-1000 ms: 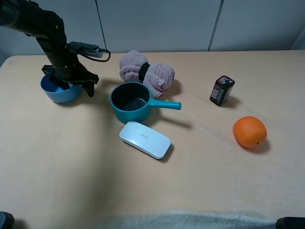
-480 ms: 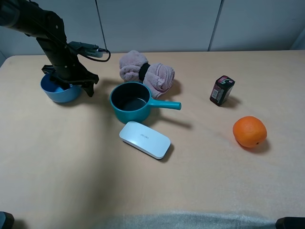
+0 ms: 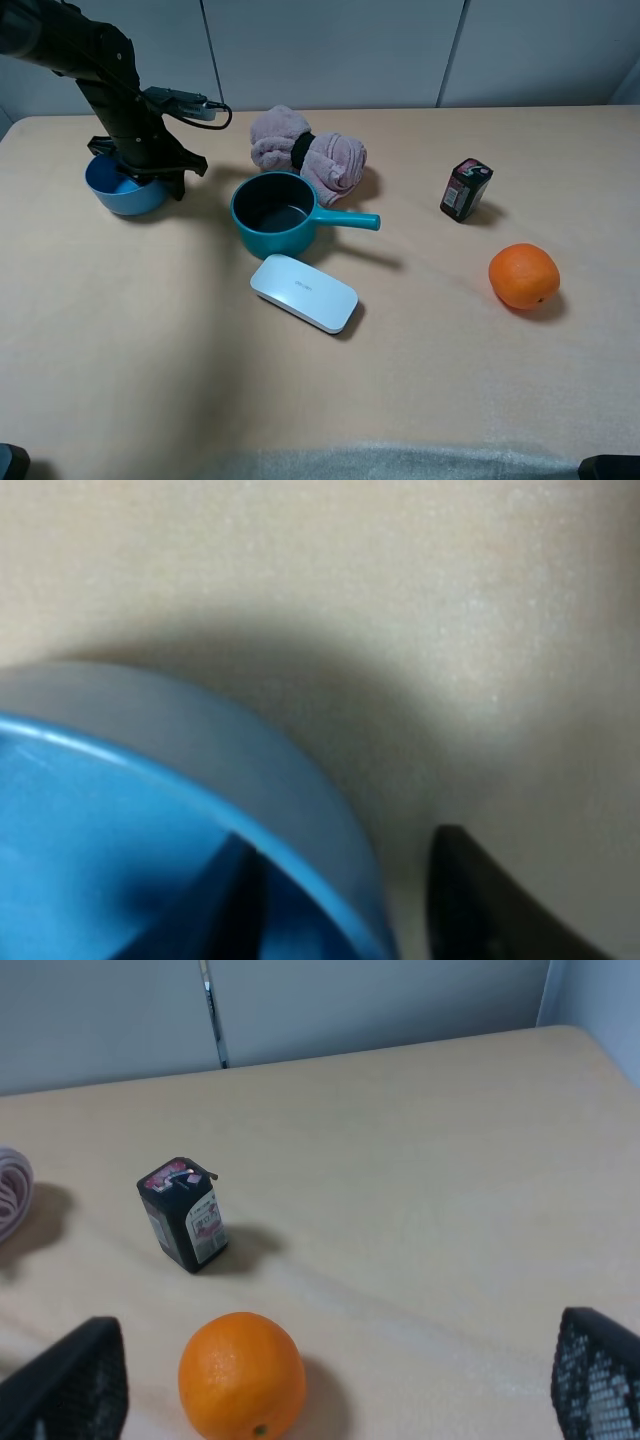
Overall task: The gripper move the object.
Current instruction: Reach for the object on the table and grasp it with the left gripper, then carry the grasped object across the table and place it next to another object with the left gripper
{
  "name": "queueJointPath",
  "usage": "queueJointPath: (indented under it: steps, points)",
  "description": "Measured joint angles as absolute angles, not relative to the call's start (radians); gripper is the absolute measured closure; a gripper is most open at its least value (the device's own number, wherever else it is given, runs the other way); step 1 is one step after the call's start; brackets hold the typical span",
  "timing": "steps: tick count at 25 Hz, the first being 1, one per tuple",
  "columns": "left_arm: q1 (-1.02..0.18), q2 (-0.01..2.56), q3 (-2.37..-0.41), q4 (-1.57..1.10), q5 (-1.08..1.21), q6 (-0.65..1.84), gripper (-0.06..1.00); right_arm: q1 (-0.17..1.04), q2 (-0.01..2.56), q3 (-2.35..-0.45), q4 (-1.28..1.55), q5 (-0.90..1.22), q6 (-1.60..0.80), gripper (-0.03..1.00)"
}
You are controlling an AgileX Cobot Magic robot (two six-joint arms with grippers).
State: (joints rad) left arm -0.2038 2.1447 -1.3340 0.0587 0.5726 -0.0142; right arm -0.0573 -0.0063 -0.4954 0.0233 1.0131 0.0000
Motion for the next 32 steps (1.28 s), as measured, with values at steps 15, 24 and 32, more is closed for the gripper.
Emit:
queueJointPath:
  steps: [15, 24, 32]
  points:
    - [-0.205, 2.145, -1.334, 0.060, 0.582, -0.015, 0.87, -0.057, -0.006, -0.495, 0.023, 1.013, 0.000, 0.30]
    - [-0.205, 2.145, -1.336, 0.062, 0.601, -0.015, 0.88, -0.057, -0.006, -0.495, 0.023, 1.013, 0.000, 0.30]
    - [-0.210, 2.145, -1.398, 0.059, 0.674, -0.015, 0.90, -0.057, -0.006, -0.495, 0.023, 1.013, 0.000, 0.30]
